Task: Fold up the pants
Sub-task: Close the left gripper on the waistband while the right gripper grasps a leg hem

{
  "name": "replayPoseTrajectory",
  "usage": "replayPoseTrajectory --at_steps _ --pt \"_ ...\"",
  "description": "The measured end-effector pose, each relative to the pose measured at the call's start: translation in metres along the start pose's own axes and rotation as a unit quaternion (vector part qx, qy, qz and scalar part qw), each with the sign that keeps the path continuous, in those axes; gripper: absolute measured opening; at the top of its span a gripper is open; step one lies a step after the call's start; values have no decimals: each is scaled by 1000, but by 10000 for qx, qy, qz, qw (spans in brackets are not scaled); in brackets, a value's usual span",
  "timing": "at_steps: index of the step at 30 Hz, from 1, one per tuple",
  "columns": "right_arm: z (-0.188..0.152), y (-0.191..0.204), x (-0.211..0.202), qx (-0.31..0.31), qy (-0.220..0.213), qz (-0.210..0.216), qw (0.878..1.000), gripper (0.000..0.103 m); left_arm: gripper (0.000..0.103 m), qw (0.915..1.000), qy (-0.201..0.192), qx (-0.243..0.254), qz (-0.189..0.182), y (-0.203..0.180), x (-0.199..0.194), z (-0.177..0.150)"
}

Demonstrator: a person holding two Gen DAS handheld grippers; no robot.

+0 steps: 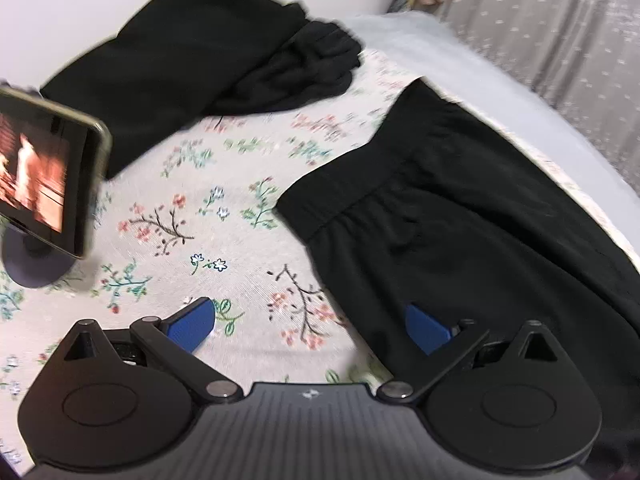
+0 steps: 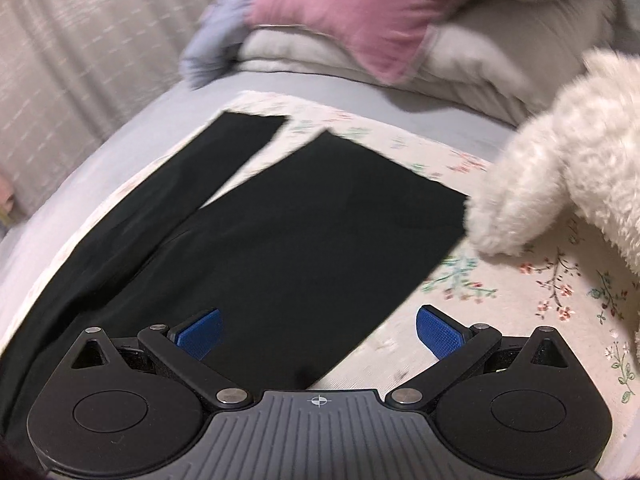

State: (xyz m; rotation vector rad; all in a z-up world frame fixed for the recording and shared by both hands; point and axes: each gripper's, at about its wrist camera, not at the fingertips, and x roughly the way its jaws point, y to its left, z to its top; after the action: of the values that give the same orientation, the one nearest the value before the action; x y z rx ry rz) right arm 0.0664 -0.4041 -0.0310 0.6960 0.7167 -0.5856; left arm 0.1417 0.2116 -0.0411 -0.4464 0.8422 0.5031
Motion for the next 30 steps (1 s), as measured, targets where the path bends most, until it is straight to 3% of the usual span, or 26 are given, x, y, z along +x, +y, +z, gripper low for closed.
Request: replayPoseTrajectory --at_steps 4,8,11,12,13,15,16,18,20,22,24,30 --pt "14 -20 28 251 114 -121 9995 101 103 9992 41 -404 68 6 19 3" --pt "24 -36 51 505 105 -129 9986 96 103 9991 -159 -399 -36 -3 21 5" --pt "27 -31 57 208 -51 -237 9995 82 100 9994 -189 -284 -108 -14 23 4" --pt "28 -29 59 124 -78 -239 9996 72 93 9995 -170 -228 -145 -18 23 4" --pt "30 -29 62 91 -91 -227 9997 50 86 9994 -156 -200 -227 -21 23 4" --pt "38 -34 66 204 -71 -159 9996 18 80 9987 -221 -219 -406 -24 22 5" --pt "42 -41 66 391 -39 -41 9992 8 76 9984 -246 -201 -459 -25 25 5" --pt "47 -56 63 700 -75 300 9971 4 70 9989 -255 -38 -387 -30 29 2" --pt "50 -62 56 716 -208 344 9966 2 56 9987 -351 109 -343 -35 30 0" --pt "51 -62 50 652 -324 355 9967 1 25 9984 -383 115 -392 -35 31 -1" --pt "51 -57 42 499 -476 311 9971 0 8 9977 -321 58 -586 -33 31 -1" --pt "54 -36 7 -222 -1239 -168 9919 0 8 9947 -622 -173 -806 -23 -2 -1"
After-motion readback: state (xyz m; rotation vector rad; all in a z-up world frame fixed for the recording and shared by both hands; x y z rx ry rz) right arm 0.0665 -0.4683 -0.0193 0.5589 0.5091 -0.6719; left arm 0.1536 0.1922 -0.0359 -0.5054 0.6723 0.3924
